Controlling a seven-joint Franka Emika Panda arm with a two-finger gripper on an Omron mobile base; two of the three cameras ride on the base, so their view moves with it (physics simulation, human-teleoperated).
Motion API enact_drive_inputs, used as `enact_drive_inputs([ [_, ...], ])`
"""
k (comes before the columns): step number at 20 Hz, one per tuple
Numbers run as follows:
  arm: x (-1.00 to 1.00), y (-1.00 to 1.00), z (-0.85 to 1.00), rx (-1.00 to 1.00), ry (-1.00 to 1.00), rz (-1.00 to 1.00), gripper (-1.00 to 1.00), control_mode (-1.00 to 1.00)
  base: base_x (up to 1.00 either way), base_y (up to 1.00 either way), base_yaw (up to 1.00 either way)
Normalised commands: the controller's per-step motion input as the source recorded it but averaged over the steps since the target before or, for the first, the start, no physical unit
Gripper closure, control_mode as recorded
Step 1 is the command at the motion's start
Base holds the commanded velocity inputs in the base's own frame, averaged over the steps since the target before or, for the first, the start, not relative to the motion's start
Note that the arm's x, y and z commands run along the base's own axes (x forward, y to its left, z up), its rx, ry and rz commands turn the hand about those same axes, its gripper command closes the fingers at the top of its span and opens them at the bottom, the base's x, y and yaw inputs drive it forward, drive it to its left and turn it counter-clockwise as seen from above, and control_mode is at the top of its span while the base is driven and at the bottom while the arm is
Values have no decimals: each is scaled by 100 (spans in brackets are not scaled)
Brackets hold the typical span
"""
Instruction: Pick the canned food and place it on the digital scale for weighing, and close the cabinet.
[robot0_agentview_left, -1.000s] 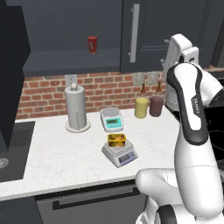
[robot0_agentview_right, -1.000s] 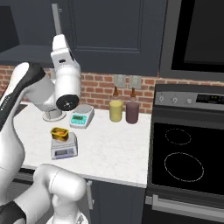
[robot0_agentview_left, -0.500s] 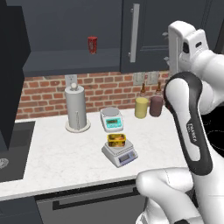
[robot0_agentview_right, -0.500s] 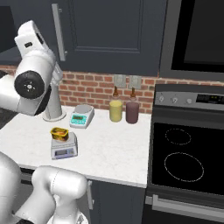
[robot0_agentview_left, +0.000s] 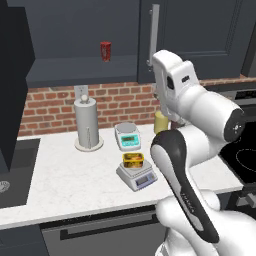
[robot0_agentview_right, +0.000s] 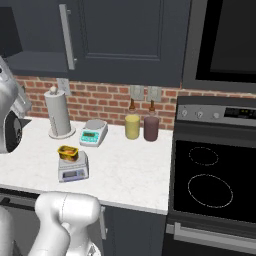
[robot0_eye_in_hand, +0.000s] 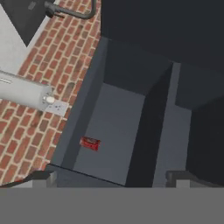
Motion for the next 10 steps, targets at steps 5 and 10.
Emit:
enact_drive_inputs([
  [5, -2, 97, -65, 4, 0, 0, -100, -100, 0, 0, 0],
  [10, -5, 46, -28, 0, 0, 0, -100, -100, 0, 0, 0],
])
